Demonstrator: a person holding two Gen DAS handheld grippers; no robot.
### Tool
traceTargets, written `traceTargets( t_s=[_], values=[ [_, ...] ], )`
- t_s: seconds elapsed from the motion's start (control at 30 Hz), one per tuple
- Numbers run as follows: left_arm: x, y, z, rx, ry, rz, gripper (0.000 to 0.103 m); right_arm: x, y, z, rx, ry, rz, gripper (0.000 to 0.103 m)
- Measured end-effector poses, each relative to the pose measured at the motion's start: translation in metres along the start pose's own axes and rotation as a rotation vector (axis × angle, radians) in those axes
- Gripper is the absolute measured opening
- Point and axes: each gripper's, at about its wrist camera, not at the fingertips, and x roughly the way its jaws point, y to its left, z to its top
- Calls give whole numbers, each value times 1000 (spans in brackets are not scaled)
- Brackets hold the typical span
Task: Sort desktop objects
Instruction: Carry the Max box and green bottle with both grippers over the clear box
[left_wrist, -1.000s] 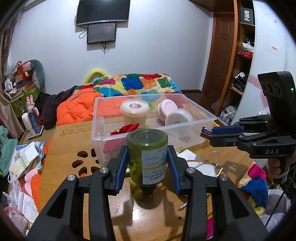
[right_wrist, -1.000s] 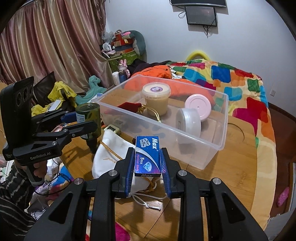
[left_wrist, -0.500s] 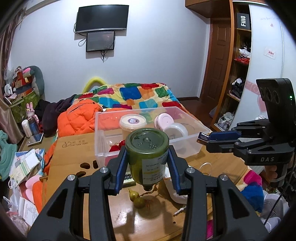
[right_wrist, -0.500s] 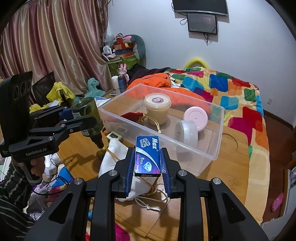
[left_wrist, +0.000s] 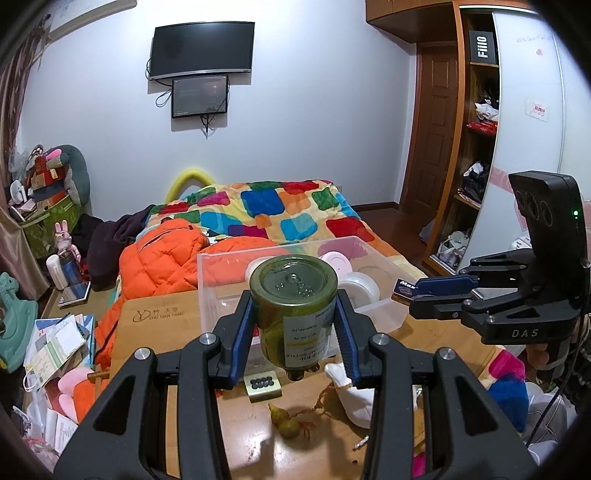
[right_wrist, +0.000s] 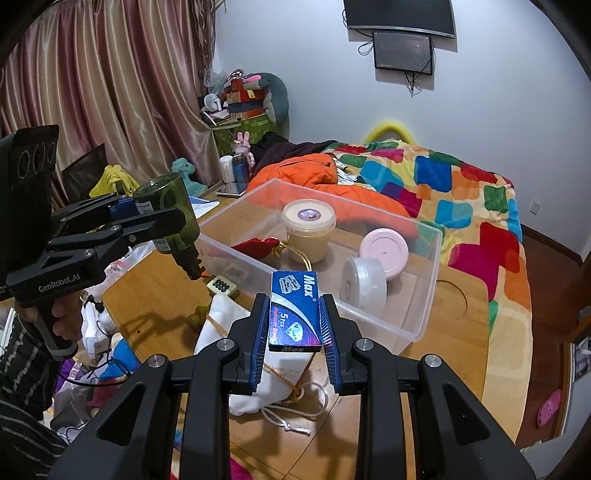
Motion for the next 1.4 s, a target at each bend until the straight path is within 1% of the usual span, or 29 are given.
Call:
traceTargets(
  t_s=[0.2, 0.43, 0.63, 0.8, 0.93, 1.4],
  values=[
    [5, 7, 12, 3, -8, 1, 41, 3, -7, 10, -1, -12, -9, 25],
    [17, 21, 24, -26, -14, -3, 41, 12, -15, 20, 6, -22, -10, 25],
    [30, 31, 27, -35, -9, 6, 41, 25, -22, 29, 11, -18, -7, 25],
    [42, 39, 26, -49, 6, 10, 41, 37, -29, 34, 23, -11, 2, 25],
    [56, 43, 22, -50, 35, 8, 41, 48, -32, 36, 33, 1, 10, 25],
    [86, 52, 11, -66, 93, -18, 41, 85, -39, 41, 35, 61, 19, 25]
  ],
)
